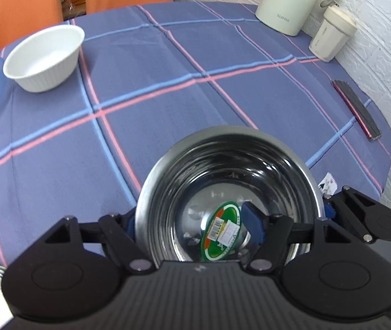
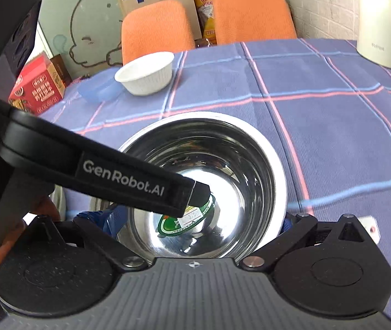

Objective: Organize plates and bowls

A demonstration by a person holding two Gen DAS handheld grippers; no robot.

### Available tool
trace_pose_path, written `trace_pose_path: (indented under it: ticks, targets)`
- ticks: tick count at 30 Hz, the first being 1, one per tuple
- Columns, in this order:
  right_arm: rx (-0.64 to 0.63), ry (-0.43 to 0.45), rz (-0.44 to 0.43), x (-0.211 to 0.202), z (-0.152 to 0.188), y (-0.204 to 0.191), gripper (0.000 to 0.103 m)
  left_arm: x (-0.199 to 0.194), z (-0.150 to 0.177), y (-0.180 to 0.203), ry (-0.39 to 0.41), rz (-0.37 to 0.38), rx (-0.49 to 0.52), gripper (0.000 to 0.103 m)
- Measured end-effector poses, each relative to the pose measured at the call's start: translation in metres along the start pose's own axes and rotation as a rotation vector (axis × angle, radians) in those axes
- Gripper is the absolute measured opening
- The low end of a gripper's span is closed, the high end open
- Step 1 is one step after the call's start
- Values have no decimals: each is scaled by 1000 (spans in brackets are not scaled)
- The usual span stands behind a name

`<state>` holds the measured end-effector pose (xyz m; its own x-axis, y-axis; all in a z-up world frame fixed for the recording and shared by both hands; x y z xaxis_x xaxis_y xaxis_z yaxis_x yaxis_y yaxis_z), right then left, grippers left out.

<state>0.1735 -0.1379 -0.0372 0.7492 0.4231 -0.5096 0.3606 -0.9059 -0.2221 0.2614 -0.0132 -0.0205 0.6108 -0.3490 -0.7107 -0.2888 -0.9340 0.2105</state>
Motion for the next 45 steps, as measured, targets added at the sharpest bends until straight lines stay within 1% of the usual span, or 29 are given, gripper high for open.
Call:
trace_pose_path:
  ticks: [1,3,4,5,6,7,8,9,10,12,14,17,20,24,26,30,32,35,37,40,45]
  targets:
    - [-2,-12,-5,2,3,0,90,-1,2,1,17,-3,9,70]
    - [-34,-11,-7,2,6,-2,90,-1,3,3,26,-13,24,71]
    - [-46,-16,-9,1,5,-3,89,-1,3,2,35,-20,28,75]
    - [-44,-21,-20,1,4,-2,89,-4,1,1,49,-27,34,77]
    - [-35,-22,-33,-5,3,1,89,-8,-1,-1,72,-35,37,78]
    - [-29,-17,-38,-10,0,5,89,-15,-4,-3,96,-42,40,82]
    - [-31,-3,-32,-16,-4,8,89,-25,-9,-8,130,-47,39,84]
    - [-36,19,-18,-22,-10,12,89,-34,-15,-13,161,-55,33,90]
    - [-42,43,-2,-28,-14,15,89,-44,-21,-21,197,-64,24,93]
    - [-44,78,20,-35,-26,23,89,-62,-32,-36,252,-82,11,93]
    - [-37,95,34,-33,-38,31,89,-76,-42,-54,287,-111,-10,93]
    - [-37,90,38,-22,-56,35,89,-91,-56,-84,319,-164,-44,93]
    - [-86,88,37,-8,-78,33,89,-102,-70,-111,350,-211,-75,93]
    - [-138,82,28,15,-104,26,89,-105,-95,-141,369,-222,-124,93]
    - [-158,76,5,27,-114,22,89,-99,-109,-153,364,-222,-152,93]
    - [-196,49,-30,62,-128,11,89,-74,-136,-169,328,-182,-157,93]
    - [-213,19,-53,82,-130,7,89,-54,-148,-171,286,-117,-117,93]
    - [-241,-40,-95,111,-130,-2,89,-18,-160,-176,211,-73,-42,93]
    - [-270,-81,-114,130,-128,-8,89,6,-164,-182,151,-44,-9,93]
    - [-320,-126,-137,153,-125,-17,89,34,-166,-192,90,-26,21,93]
    - [-381,-155,-162,177,-122,-29,89,65,-160,-199,25,-48,78,92]
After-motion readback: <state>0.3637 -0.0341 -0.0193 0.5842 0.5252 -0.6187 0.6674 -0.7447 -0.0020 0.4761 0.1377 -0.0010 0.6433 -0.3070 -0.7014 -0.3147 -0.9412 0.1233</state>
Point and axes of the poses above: each gripper's, at about its wrist camera, not at the fingertips, and x roughly the way its jaws point, y to its right, z to its underside, the point moved 2 cm from there along x, roughly the way its jaws point, and after that the axes turned 14 degrees about y, right-handed, at the moved point
